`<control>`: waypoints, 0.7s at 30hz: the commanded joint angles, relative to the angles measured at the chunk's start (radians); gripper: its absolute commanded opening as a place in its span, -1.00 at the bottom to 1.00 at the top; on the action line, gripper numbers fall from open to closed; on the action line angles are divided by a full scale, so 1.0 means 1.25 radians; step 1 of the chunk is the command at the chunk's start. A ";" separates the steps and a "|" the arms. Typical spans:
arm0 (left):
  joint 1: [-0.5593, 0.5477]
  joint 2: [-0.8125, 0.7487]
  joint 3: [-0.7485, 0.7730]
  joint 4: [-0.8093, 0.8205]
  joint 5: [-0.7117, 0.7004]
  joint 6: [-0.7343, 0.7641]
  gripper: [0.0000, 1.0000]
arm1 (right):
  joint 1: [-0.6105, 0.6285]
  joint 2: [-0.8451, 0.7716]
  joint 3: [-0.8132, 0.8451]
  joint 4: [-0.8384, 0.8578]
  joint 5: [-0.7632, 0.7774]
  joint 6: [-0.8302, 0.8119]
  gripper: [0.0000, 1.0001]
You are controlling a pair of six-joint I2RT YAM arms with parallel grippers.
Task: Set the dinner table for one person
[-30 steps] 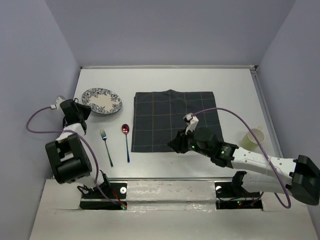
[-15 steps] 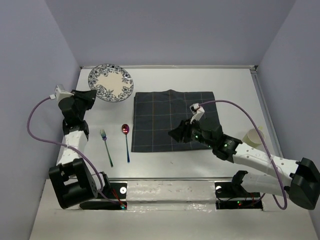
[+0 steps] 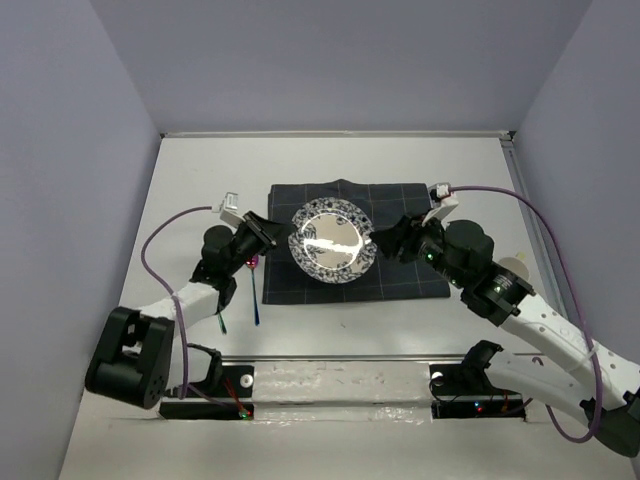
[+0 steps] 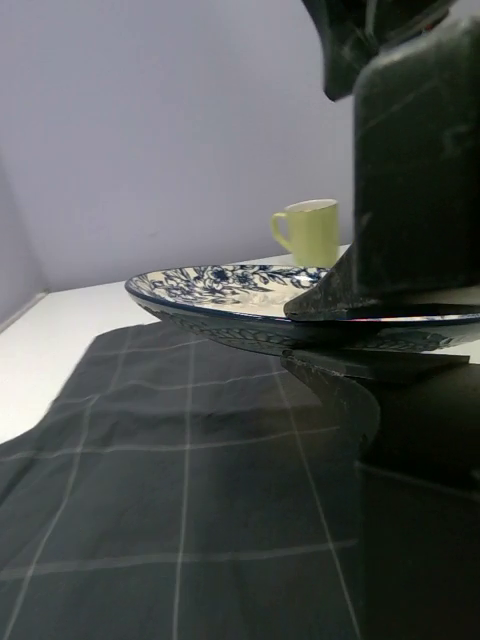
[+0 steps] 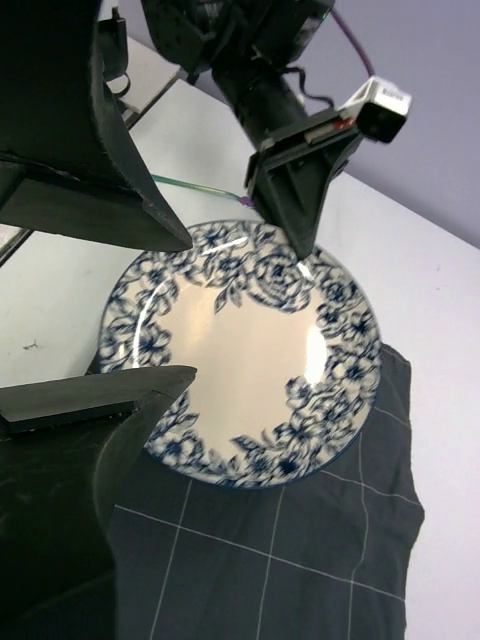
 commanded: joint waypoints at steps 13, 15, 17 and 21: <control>-0.103 0.374 0.137 0.494 0.004 -0.119 -1.00 | -0.007 -0.023 0.001 -0.078 0.048 -0.016 0.09; -0.106 0.385 0.153 0.484 0.002 -0.103 -1.00 | -0.007 -0.019 -0.001 -0.078 0.050 -0.019 0.09; -0.108 0.393 0.170 0.473 -0.001 -0.091 -1.00 | -0.007 -0.014 -0.004 -0.078 0.053 -0.021 0.08; -0.110 0.417 0.189 0.447 -0.001 -0.079 -1.00 | -0.007 -0.012 -0.008 -0.078 0.055 -0.023 0.09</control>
